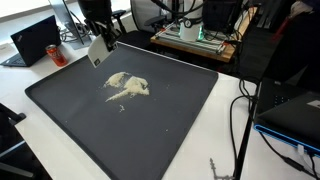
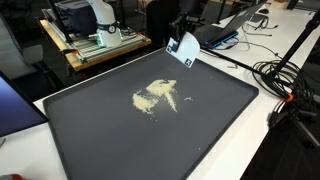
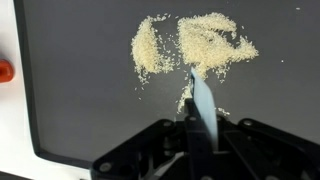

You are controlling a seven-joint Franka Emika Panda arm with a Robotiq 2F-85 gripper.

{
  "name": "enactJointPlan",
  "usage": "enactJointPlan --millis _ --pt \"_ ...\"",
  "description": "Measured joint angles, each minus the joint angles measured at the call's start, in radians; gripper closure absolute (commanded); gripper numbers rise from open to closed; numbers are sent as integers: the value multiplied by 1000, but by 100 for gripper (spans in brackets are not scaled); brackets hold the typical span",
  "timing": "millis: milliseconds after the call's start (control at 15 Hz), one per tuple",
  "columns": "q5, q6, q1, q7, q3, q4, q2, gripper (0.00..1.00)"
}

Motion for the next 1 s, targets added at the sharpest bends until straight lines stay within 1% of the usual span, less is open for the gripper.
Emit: enactJointPlan --millis 200,400,733,1000 --pt "11 2 -7 -61 -3 9 1 99" --pt "62 25 -42 -175 -7 12 7 99" --pt "197 40 -123 -361 -9 18 27 99" --pt "322 40 -188 -530 -6 53 78 99"
